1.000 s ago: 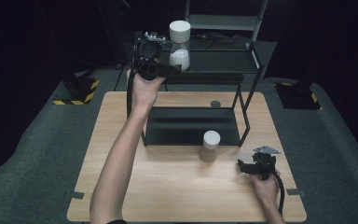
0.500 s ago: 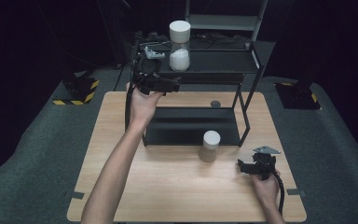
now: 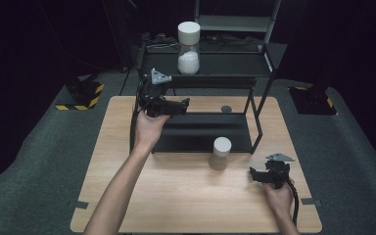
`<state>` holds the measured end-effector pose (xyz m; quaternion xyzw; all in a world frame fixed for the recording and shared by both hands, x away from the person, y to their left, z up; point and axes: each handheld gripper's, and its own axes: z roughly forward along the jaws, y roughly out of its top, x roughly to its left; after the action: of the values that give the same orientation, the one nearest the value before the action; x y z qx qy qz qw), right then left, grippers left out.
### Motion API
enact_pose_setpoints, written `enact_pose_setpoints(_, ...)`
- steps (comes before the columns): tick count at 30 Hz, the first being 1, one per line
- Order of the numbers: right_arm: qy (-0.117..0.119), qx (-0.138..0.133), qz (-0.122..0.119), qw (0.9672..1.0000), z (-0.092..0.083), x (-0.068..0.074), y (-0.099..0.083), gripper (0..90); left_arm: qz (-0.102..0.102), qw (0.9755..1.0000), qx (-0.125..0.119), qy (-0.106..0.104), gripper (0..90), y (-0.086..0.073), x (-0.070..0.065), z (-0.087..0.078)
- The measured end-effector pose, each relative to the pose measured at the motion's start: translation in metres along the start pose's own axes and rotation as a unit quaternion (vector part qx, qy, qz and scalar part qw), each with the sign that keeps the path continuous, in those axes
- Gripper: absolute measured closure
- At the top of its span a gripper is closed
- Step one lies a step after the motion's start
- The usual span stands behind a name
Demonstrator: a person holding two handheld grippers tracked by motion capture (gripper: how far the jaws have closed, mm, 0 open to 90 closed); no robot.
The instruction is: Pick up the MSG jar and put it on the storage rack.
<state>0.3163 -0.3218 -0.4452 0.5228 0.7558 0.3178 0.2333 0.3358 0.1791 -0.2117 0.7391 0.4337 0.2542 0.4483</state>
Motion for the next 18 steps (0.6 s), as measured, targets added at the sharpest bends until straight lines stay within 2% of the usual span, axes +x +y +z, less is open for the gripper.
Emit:
enact_pose_setpoints(13, 0.000, 0.000, 0.000, 1.0000, 0.000, 0.000, 0.000, 3.3, 0.003, 0.9999, 0.016, 0.003, 3.3, -0.034, -0.004, 0.006)
enact_pose_setpoints(18, 0.000, 0.000, 0.000, 1.0000, 0.000, 0.000, 0.000, 3.3, -0.004, 0.9997, 0.022, 0.003, 3.3, -0.048, -0.001, 0.009)
